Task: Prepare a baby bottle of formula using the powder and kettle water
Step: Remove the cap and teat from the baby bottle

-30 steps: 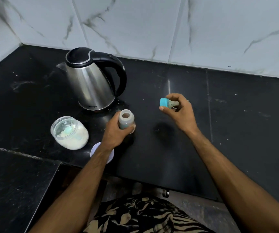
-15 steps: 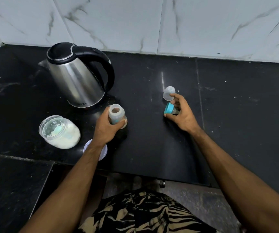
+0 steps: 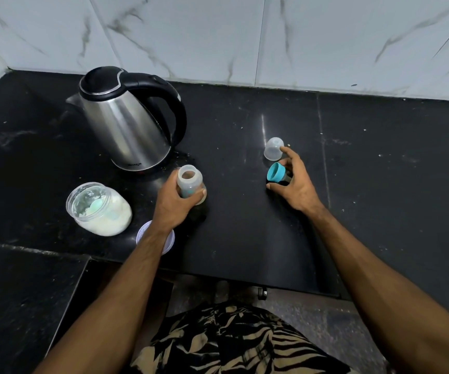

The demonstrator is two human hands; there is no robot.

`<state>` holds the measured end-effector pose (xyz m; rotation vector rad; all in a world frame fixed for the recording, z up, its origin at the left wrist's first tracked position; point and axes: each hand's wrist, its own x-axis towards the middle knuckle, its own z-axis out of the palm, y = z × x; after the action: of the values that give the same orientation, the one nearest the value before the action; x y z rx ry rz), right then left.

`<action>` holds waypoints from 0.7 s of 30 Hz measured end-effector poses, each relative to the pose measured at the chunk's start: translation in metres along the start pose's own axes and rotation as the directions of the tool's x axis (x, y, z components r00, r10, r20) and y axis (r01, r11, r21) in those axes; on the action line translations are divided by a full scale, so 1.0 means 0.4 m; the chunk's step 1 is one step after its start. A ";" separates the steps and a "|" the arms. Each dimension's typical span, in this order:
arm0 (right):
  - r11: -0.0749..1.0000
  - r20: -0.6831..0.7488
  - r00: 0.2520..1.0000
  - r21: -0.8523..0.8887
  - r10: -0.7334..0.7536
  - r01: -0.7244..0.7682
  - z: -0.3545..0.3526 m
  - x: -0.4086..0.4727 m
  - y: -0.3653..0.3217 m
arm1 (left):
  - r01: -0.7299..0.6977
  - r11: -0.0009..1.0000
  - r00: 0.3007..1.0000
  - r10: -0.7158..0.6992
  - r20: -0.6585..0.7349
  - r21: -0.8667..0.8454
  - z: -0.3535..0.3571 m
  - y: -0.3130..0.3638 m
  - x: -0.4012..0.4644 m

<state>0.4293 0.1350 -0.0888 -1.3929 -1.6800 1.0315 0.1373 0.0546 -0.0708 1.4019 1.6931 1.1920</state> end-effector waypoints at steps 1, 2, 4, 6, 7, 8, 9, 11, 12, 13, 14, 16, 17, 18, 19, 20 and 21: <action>1.000 0.001 1.000 -0.003 -0.002 0.002 0.001 -0.002 -0.002 | 0.000 1.000 1.000 0.000 0.001 0.003 0.000 0.000 0.000; 1.000 0.001 1.000 -0.006 -0.003 0.003 0.001 -0.004 -0.005 | 0.000 1.000 1.000 0.000 0.001 0.005 0.000 -0.001 0.000; 1.000 -0.003 1.000 -0.004 0.005 -0.005 -0.001 -0.009 -0.017 | 0.002 1.000 1.000 -0.002 0.000 0.010 0.000 0.001 0.000; 1.000 -0.044 0.999 0.000 -0.003 0.003 0.000 -0.017 -0.036 | 0.005 1.000 1.000 -0.005 0.000 0.012 0.000 0.000 0.001; 1.000 -0.094 0.995 -0.004 -0.029 0.029 0.002 -0.023 -0.049 | 0.005 1.000 1.000 -0.005 0.002 0.012 -0.001 0.000 0.001; 0.997 -0.159 0.985 -0.016 -0.071 0.069 0.007 -0.029 -0.063 | 0.007 1.000 1.000 -0.007 0.006 0.007 -0.002 0.001 0.000; 0.993 -0.222 0.968 -0.032 -0.121 0.116 0.013 -0.037 -0.080 | 0.010 1.000 1.000 -0.010 0.013 -0.003 -0.003 0.002 0.000; 0.975 -0.293 0.930 -0.084 -0.223 0.207 0.033 -0.051 -0.120 | 0.023 0.999 0.999 -0.022 0.037 -0.026 -0.008 0.005 0.001; 0.962 -0.296 0.915 -0.109 -0.273 0.252 0.046 -0.056 -0.139 | 0.031 0.999 0.998 -0.029 0.050 -0.037 -0.010 0.006 0.002; 0.949 -0.284 0.906 -0.126 -0.315 0.290 0.061 -0.062 -0.160 | 0.041 0.998 0.997 -0.038 0.065 -0.049 -0.013 0.006 0.001; 0.939 -0.269 0.901 -0.131 -0.341 0.316 0.076 -0.065 -0.175 | 0.053 0.996 0.996 -0.048 0.081 -0.067 -0.014 0.006 -0.002; 0.925 -0.233 0.895 -0.114 -0.380 0.363 0.110 -0.072 -0.200 | 0.077 0.992 0.993 -0.067 0.101 -0.100 -0.019 0.001 -0.012; 0.919 -0.217 0.893 -0.103 -0.395 0.381 0.127 -0.075 -0.209 | 0.086 0.990 0.992 -0.074 0.104 -0.114 -0.022 -0.003 -0.018; 0.913 -0.205 0.890 -0.099 -0.407 0.395 0.144 -0.079 -0.217 | 0.092 0.988 0.991 -0.078 0.108 -0.128 -0.027 -0.007 -0.024; 0.910 -0.192 0.889 -0.100 -0.415 0.403 0.157 -0.085 -0.225 | 0.093 0.986 0.991 -0.077 0.113 -0.136 -0.032 -0.008 -0.028; 0.907 -0.176 0.890 -0.106 -0.421 0.408 0.170 -0.090 -0.233 | 0.090 0.986 0.990 -0.074 0.117 -0.140 -0.039 -0.010 -0.033; 0.903 -0.159 0.890 -0.113 -0.427 0.414 0.182 -0.097 -0.240 | 0.090 0.986 0.990 -0.073 0.117 -0.143 -0.047 -0.010 -0.039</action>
<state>0.3306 0.0775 -0.0347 -1.0602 -1.7926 0.5815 0.1227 0.0349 -0.0685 1.2733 1.5375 1.1475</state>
